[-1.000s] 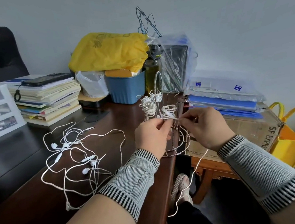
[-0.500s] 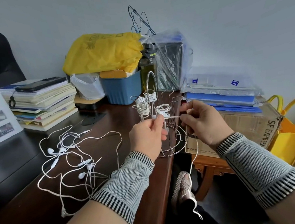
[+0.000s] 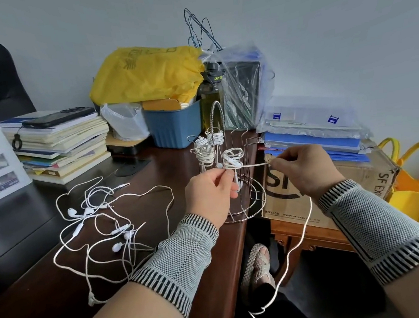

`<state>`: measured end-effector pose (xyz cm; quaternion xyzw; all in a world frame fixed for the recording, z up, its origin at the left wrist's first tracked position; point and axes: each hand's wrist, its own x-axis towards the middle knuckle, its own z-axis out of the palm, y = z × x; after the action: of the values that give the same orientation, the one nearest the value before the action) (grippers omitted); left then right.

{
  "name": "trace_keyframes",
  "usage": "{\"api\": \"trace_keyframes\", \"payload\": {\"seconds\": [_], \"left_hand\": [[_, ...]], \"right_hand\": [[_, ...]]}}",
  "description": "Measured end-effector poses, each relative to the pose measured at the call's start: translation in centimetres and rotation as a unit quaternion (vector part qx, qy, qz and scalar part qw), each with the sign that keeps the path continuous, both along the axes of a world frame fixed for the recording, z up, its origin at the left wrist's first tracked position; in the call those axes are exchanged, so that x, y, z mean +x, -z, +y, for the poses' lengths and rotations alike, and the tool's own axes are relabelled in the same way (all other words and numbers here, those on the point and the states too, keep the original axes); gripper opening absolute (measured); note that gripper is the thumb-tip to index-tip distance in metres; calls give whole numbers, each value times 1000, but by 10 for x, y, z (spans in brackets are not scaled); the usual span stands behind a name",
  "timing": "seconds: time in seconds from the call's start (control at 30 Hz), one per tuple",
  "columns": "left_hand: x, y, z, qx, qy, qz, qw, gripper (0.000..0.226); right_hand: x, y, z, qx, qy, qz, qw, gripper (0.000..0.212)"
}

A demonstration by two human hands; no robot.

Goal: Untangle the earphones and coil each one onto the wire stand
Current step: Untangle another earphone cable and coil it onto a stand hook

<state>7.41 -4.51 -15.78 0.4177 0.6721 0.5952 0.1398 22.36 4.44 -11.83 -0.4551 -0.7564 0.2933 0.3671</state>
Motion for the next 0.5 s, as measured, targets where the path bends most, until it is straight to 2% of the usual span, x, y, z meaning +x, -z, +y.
{"api": "trace_keyframes", "payload": {"seconds": [0.23, 0.37, 0.5], "left_hand": [[4, -3, 0, 5, -2, -18, 1000, 32], [3, -4, 1, 4, -11, -24, 1000, 35], [4, -5, 0, -4, -11, -31, 999, 38]], "right_hand": [[-5, -1, 0, 21, 38, -33, 999, 21], [-12, -12, -4, 93, 67, -49, 992, 22], [-29, -38, -16, 163, 38, -53, 984, 26]]}}
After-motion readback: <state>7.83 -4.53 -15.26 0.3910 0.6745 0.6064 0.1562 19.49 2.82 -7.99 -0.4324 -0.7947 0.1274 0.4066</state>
